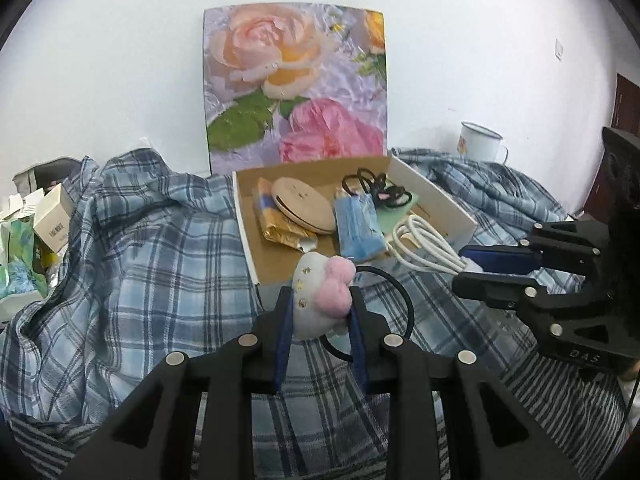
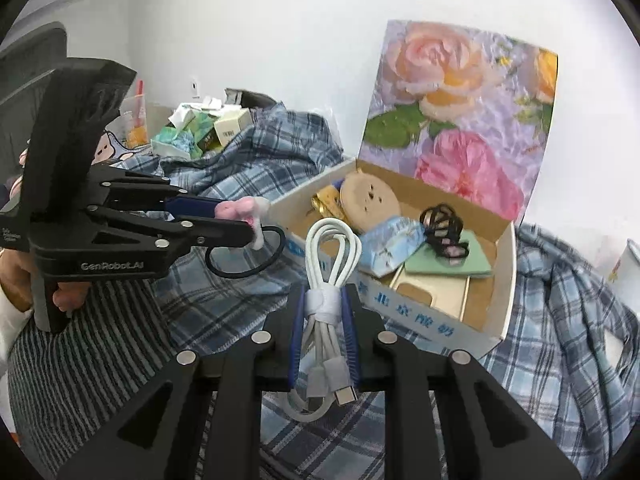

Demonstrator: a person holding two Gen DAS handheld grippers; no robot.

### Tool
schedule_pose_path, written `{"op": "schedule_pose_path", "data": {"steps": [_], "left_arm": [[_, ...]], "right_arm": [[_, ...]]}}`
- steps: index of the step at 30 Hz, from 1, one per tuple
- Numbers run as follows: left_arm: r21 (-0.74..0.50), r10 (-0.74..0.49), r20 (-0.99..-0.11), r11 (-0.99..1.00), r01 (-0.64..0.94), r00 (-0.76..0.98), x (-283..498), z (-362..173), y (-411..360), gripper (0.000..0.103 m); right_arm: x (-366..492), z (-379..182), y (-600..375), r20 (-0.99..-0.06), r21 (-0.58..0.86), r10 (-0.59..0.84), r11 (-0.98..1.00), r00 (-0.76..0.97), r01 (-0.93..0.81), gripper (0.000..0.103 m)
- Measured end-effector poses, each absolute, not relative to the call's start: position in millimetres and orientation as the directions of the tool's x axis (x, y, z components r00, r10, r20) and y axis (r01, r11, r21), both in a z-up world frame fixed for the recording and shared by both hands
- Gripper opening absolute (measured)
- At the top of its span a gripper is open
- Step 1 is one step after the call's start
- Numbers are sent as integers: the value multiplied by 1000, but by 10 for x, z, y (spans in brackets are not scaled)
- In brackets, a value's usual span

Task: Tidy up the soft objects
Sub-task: 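Lift the bunny hair tie with the left tool while the right tool lifts the cable over the box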

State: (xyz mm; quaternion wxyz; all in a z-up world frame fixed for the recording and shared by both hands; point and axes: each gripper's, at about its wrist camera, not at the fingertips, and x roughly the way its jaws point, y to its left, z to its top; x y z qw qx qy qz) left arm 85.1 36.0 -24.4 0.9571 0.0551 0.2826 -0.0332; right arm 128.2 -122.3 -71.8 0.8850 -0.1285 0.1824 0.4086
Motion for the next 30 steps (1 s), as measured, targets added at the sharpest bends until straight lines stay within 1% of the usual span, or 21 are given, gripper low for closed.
{"op": "schedule_pose_path", "data": {"steps": [14,23,27,30], "left_arm": [[82,-22,-469,994,68,883,725,-109,383,27],[84,-11,-435,995,53,900,660,-28,381,27],[62,17,-399,998,8,917,620,100,400,27],[63,19,-378,998,5,925,589,216,399,27]], "right_arm": [[1037,-455,-1319,-270,-144,705,644,656,-751,18],[939,-242,-1457,-188,-140,708,666,680,-732,18],[921,-132,-1528,-159,-135,705,677,691,-723,18],[898,2,-1595,-128,-134,700,690,702,-712,18]]}}
